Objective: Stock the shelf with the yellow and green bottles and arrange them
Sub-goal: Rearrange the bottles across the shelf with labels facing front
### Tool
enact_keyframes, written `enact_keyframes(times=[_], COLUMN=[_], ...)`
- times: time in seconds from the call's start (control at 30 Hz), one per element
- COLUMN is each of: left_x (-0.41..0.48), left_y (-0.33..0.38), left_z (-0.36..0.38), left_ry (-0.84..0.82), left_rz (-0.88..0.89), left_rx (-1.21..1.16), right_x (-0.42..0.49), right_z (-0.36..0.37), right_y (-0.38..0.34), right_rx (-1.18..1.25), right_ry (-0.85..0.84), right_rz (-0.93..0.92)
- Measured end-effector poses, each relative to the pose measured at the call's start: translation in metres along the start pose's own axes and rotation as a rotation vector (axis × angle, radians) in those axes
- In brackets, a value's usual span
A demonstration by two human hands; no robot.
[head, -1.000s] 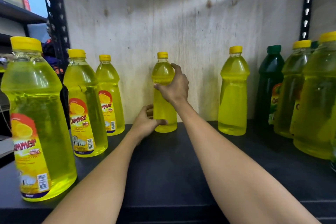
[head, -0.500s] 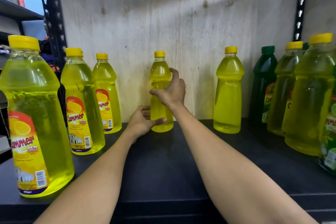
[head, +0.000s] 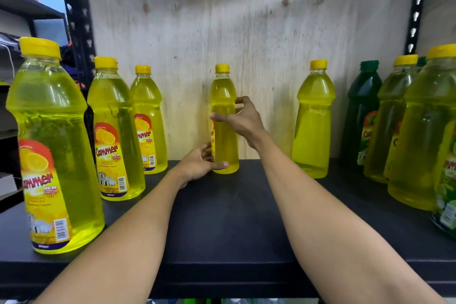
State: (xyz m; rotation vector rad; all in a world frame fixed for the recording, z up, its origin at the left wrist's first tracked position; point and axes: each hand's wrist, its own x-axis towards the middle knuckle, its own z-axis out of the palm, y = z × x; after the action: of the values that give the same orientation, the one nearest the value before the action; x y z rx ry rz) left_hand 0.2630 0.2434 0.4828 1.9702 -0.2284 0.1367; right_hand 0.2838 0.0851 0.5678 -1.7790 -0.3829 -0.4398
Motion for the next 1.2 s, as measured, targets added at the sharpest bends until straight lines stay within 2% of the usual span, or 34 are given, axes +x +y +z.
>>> enact_keyframes(times=[0.07,0.17,0.47,0.7,0.93,1.2], left_x=[-0.004,-0.006,-0.004,-0.007,-0.007,-0.004], left_y=[0.002,0.005,0.003,0.008,0.004,0.005], left_z=[0.001,0.003,0.002,0.014,0.010,0.013], left_ry=[0.014,0.060,0.164,0.382,0.282,0.378], left_rz=[0.006,-0.011,-0.017,-0.038,-0.033,-0.073], left_rx=[0.006,0.041,0.133,0.327,0.356,0.427], right_x=[-0.005,-0.007,-0.003,-0.007,-0.006,-0.003], right_z=[0.009,0.011,0.002,0.008,0.001,0.003], right_y=[-0.001,-0.002,0.000,0.003,0.004,0.006], right_rx=[-0.154,-0.183,0.076,0.006,0.024,0.065], right_ry=[0.102,0.162,-0.018,-0.021,-0.076,-0.171], right_rz=[-0.043,-0.057,0.067,0.028,0.038,0.055])
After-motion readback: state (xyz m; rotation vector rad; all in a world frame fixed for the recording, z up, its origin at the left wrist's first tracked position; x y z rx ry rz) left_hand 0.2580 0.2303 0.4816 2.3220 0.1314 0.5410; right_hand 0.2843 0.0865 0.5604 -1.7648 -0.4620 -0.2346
